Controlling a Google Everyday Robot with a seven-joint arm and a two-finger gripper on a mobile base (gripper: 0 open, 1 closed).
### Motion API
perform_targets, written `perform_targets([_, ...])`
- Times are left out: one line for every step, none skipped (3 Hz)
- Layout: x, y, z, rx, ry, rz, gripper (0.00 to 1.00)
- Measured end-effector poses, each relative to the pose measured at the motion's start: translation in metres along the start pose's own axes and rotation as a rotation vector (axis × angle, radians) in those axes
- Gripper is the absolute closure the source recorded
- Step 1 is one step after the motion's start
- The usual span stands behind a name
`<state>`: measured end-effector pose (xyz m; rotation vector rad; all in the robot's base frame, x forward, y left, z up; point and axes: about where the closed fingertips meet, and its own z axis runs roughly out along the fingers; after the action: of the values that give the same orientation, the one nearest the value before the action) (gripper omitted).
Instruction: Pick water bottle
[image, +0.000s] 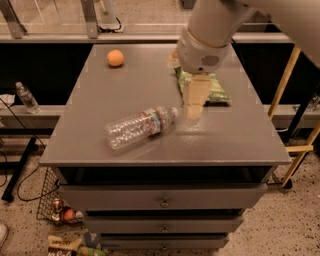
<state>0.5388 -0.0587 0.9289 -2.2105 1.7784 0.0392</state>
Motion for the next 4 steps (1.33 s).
perform_targets([-0.053, -0.010, 0.037, -0.039, -0.009, -0.119, 0.00])
perform_targets([-0.087, -0.007, 0.064, -0.082, 0.006, -0.185, 0.00])
perform_targets([-0.097, -0.004, 0.083, -0.110, 0.038, -0.212, 0.00])
perform_targets([-0.094, -0.002, 0.094, -0.126, 0.071, -0.216, 0.02])
